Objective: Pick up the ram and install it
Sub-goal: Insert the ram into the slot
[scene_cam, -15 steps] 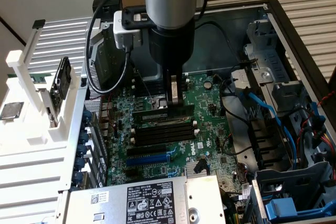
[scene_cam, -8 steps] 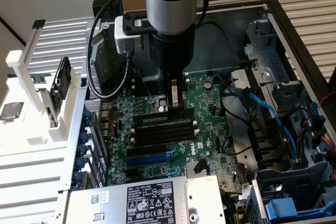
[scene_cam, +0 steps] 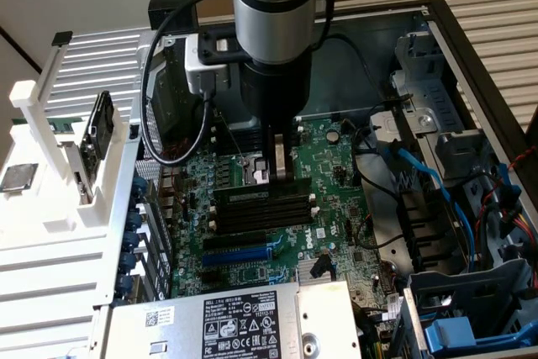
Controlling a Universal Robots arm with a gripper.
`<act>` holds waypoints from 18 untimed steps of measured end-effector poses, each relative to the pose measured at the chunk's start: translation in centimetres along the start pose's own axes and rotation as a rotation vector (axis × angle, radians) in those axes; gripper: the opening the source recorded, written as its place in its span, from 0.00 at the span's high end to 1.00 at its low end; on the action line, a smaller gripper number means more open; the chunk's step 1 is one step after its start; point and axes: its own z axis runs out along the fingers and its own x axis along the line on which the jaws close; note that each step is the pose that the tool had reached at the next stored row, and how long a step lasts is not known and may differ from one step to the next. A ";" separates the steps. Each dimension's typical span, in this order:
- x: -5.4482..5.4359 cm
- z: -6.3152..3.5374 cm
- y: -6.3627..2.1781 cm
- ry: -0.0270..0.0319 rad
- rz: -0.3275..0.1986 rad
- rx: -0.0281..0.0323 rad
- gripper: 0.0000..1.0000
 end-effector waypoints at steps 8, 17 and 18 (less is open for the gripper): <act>0.1 0.45 -0.07 -0.0001 0.000 0.0000 0.88; 0.1 0.64 -0.08 0.0160 0.000 0.0017 0.88; 0.1 0.65 -0.07 0.0163 0.000 0.0026 0.88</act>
